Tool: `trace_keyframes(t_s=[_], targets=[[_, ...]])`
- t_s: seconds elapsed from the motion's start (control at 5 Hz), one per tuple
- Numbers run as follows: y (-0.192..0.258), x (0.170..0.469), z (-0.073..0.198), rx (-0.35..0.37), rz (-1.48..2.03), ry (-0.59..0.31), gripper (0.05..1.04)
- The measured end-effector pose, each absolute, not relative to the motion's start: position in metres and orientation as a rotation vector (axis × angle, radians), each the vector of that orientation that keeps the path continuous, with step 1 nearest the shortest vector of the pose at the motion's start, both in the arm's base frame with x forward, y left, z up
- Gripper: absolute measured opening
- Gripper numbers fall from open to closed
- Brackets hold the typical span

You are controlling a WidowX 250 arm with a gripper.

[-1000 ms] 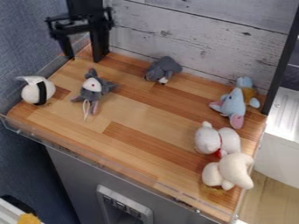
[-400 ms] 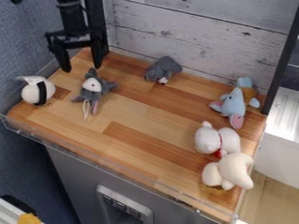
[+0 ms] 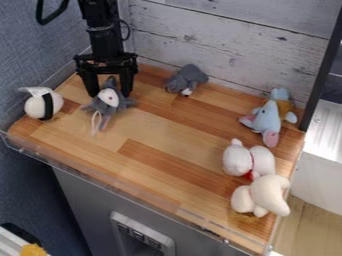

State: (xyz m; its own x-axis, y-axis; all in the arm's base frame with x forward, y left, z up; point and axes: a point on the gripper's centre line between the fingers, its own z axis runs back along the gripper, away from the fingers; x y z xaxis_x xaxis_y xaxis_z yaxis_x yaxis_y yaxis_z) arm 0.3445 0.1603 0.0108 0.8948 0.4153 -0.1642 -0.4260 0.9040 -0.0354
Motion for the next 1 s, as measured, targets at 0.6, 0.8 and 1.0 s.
trace_keyframes(t_s=[0.6, 0.8, 1.0], targets=[[0.1581, 0.3569, 0.0088, -0.078, 0.711, 0.126, 0.389], [0.1565, 0.3575, 0.0081, -0.083, 0.75, 0.133, 0.196], [0.152, 0.3594, 0.0088, -0.084, 0.712, 0.133, 0.102]])
